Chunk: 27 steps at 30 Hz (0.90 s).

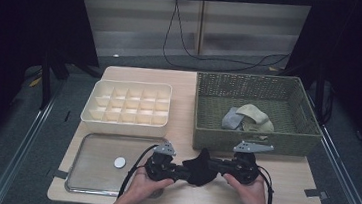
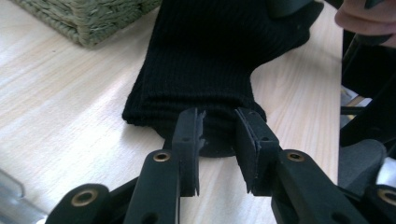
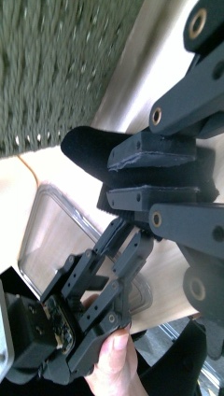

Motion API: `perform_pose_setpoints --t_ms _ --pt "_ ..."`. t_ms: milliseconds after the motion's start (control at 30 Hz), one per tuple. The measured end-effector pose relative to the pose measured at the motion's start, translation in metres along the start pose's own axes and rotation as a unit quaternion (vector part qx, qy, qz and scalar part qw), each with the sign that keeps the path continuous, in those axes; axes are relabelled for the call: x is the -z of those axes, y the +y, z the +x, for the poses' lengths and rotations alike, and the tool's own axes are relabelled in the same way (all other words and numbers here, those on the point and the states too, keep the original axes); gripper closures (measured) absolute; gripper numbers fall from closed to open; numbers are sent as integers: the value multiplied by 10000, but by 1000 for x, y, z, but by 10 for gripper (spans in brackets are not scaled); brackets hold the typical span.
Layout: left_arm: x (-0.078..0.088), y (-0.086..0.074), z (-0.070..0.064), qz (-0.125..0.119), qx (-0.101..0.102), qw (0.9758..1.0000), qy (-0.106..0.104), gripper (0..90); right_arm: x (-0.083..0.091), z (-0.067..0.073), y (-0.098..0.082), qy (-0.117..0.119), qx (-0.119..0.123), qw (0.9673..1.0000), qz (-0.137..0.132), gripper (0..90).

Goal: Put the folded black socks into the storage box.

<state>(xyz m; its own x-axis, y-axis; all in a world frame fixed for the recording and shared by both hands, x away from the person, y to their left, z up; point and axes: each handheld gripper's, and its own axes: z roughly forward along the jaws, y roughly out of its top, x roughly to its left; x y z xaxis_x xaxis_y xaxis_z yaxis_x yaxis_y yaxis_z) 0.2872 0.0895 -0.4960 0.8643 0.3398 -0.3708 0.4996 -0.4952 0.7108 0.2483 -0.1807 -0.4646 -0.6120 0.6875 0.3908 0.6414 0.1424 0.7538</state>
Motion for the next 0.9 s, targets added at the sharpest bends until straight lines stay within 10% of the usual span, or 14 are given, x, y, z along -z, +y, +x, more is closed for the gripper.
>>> perform_pose_setpoints --t_ms 900 --pt "-8 -2 -4 274 -178 9995 -2 807 -28 20 -9 328 234 9985 368 798"
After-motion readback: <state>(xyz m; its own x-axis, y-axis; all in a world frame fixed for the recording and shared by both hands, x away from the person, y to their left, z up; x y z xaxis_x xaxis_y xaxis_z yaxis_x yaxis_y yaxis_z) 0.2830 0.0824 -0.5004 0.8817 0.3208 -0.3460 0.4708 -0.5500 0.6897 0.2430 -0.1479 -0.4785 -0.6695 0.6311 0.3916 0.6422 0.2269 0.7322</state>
